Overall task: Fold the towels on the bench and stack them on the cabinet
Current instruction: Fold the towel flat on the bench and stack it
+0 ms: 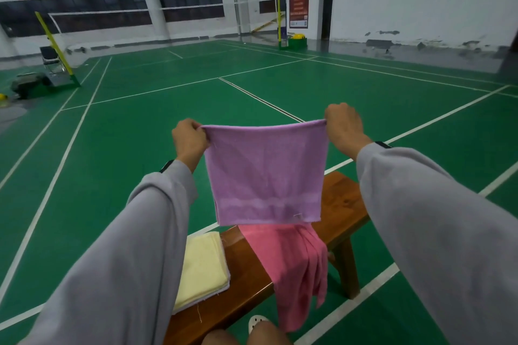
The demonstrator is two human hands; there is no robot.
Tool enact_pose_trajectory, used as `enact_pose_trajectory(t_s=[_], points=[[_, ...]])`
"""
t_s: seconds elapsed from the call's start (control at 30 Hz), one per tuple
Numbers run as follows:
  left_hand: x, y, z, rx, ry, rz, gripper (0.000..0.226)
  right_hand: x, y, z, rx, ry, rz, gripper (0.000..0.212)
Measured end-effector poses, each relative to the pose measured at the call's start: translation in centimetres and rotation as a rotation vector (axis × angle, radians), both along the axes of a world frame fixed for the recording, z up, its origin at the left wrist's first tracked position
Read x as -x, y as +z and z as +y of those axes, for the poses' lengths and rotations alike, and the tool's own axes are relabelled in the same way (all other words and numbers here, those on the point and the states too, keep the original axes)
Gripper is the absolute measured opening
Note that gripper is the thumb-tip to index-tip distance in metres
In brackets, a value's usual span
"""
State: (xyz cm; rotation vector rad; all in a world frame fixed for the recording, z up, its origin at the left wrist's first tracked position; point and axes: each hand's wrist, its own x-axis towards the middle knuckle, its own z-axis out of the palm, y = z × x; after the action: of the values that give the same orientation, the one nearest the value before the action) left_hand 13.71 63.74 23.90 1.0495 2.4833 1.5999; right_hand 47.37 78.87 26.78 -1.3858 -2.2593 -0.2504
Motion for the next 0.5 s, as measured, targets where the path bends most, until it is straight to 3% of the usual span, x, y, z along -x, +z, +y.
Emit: enact_pose_trajectory(t_s=[0.07,0.23,0.37,0.5], points=[[-0.2,0.0,0.8,-0.076,-0.014,-0.125,0.032,0.0,-0.4,0.8,0.007,-0.029,0.123,0.024],[-0.8,-1.9,-0.1,-0.132,-0.01,-0.171,0.028,-0.6,-1.8,1.1,0.119,-0.024,0.459,0.024],[-2.1,-5.2,-2.5,-0.049,-0.009,-0.21,0.021,-1.9,-5.1,-0.5,0.339,0.004,0.718,0.019],[-4.4,-8.6,-6.9,0.151,-0.098,-0.177,0.009,-3.6,-10.0,-3.7,0.69,0.011,1.08,0.02]])
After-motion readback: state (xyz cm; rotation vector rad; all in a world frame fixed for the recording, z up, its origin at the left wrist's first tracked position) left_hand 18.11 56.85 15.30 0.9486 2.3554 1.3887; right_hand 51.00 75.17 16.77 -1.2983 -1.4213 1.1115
